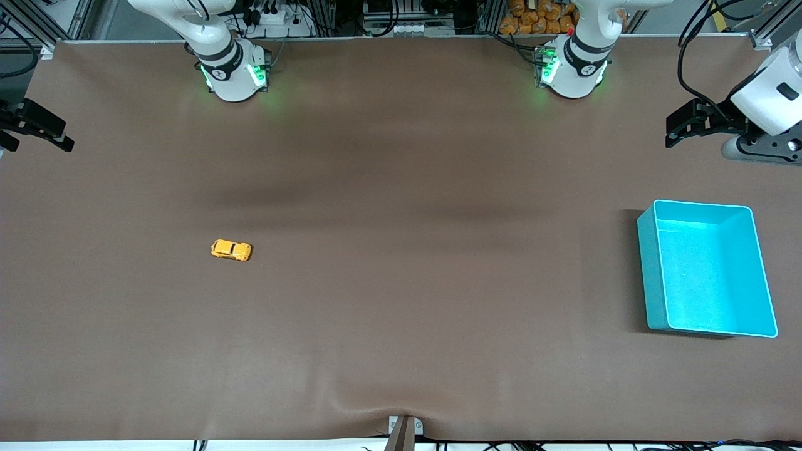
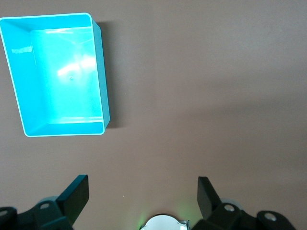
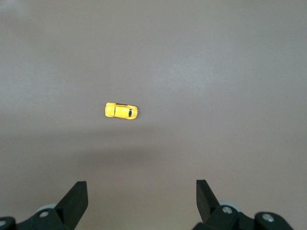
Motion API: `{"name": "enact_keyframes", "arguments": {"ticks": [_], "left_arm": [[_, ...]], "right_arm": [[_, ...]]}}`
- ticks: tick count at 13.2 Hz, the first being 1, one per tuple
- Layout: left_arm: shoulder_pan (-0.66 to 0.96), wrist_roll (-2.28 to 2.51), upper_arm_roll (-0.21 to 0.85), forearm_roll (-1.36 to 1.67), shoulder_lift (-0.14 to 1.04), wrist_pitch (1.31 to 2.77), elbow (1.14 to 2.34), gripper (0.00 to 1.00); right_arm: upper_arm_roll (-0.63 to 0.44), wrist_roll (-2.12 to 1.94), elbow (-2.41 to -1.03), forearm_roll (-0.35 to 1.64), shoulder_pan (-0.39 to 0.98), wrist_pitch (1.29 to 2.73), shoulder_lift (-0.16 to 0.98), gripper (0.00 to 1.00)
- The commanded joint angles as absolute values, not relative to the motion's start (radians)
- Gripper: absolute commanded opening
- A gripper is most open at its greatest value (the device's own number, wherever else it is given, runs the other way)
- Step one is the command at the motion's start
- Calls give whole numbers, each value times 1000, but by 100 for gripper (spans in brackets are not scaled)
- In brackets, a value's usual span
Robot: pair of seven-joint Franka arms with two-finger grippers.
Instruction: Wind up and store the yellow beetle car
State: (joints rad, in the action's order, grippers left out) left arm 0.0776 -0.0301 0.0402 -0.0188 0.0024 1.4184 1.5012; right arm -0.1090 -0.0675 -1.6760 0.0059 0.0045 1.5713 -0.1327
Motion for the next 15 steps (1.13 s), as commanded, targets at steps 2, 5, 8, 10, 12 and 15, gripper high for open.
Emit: {"name": "enact_keyframes", "arguments": {"ticks": [2, 5, 8, 10, 12, 15], "left_arm": [[78, -18, 43, -15, 2, 1416, 1496, 100], [78, 2, 43, -17, 5, 1416, 1496, 100], [75, 3, 43, -14, 8, 1417, 1496, 100], [74, 3, 43, -14, 6, 1417, 1496, 100], [72, 3, 41, -14, 6, 1417, 1496, 100], [72, 3, 41, -14, 6, 1417, 1496, 100]], "right_arm": [[-97, -63, -1704, -23, 6, 1585, -160, 100], [-94, -63, -1704, -21, 8, 1591, -156, 100], [-94, -63, -1712, -18, 18, 1589, -156, 100], [-94, -63, -1713, -17, 18, 1591, -155, 100], [-94, -63, -1727, -14, 18, 1597, -155, 100], [-94, -63, -1729, -14, 18, 1595, -155, 100]]}}
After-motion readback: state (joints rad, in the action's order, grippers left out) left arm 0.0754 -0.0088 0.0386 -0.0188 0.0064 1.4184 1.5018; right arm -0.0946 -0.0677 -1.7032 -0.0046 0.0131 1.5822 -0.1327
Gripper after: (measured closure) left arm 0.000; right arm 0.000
